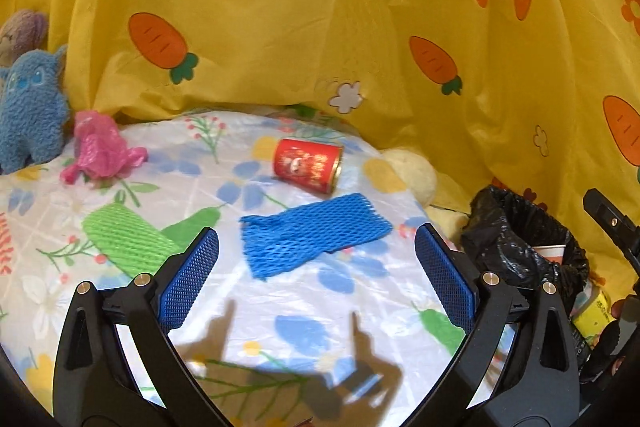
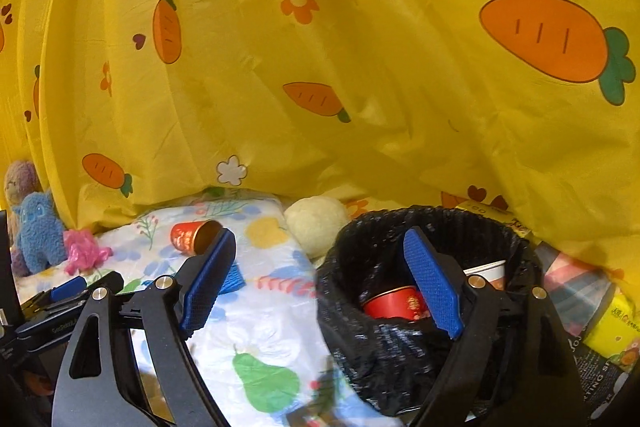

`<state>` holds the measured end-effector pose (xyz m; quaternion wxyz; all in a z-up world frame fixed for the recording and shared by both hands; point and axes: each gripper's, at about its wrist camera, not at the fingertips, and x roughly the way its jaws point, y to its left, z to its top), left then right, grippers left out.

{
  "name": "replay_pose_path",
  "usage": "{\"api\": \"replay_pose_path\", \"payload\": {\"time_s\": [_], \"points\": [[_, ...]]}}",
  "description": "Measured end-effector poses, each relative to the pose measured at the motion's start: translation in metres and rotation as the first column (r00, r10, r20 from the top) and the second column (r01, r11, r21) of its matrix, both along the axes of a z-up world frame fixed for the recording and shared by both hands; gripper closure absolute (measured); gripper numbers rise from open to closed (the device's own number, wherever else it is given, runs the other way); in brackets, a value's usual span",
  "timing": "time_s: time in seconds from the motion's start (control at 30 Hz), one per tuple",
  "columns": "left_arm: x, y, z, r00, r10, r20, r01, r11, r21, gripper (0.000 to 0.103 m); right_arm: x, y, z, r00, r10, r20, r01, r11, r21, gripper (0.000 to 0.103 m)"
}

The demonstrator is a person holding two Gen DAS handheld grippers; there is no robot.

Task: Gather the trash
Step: 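Move both tools back from the bin toward the table, then grasp the red paper cup with the right gripper while left gripper approaches pink bag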

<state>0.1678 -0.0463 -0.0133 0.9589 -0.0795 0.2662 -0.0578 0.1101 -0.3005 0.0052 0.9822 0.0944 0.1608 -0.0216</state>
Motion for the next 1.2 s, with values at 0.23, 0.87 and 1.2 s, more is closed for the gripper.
{"api": "replay_pose_path", "payload": {"time_s": [0.23, 0.87, 1.2], "points": [[-0.006, 0.061, 0.002, 0.994, 0.113, 0.005, -0.113, 0.994, -0.006, 0.006, 0.018, 0.051, -0.003, 0.996, 0.083, -0.022, -0.083, 0.996, -0.017, 0.020], [0.003, 0.142, 0.003, 0.968, 0.252, 0.002, -0.252, 0.968, -0.004, 0.006, 0.081, 0.129, -0.018, 0.986, 0.130, -0.104, -0.137, 0.989, -0.063, 0.020], [0.021, 0.160, 0.005, 0.961, 0.278, -0.003, -0.278, 0.960, 0.018, 0.006, 0.118, 0.152, -0.028, 0.979, 0.128, -0.156, -0.143, 0.985, -0.093, 0.020]]}}
